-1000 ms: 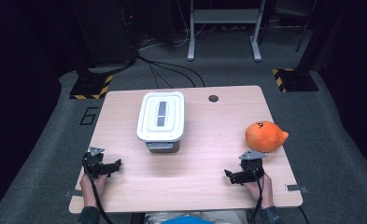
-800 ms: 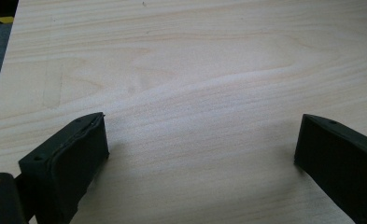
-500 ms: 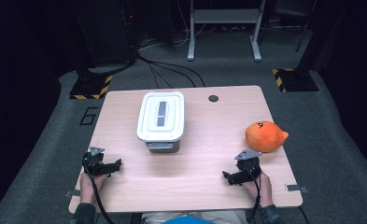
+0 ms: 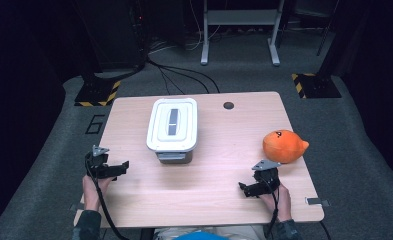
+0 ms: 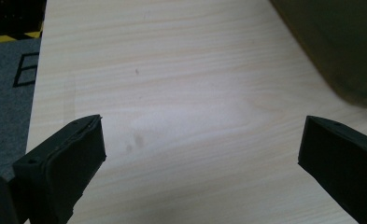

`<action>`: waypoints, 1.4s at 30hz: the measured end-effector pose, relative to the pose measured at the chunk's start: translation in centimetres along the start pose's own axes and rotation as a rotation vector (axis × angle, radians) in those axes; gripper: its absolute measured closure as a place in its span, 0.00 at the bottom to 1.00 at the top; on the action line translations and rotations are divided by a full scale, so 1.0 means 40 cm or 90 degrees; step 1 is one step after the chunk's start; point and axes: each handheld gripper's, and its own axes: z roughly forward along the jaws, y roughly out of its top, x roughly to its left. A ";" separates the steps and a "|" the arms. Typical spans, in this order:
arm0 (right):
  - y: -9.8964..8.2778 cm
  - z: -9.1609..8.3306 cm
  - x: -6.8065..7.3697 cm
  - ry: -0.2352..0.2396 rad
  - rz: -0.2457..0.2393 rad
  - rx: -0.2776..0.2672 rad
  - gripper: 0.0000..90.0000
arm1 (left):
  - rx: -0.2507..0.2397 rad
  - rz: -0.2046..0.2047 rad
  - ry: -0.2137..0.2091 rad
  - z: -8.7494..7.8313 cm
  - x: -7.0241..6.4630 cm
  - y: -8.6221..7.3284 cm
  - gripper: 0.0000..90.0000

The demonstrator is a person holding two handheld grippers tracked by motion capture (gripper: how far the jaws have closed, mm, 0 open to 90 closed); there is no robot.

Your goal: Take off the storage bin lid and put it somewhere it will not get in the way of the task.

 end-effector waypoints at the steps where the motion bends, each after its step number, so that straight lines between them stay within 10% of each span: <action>1: 0.000 0.000 0.000 0.000 0.001 0.000 0.00 | 0.001 0.003 -0.003 -0.004 -0.003 0.010 0.01; 27: 0.000 0.000 0.000 -0.004 0.005 -0.002 0.00 | -0.068 0.113 -0.042 -0.038 -0.193 0.303 0.04; 42: -0.001 0.000 0.001 -0.004 0.005 -0.002 0.00 | -0.032 0.138 -0.059 0.059 -0.296 0.404 0.01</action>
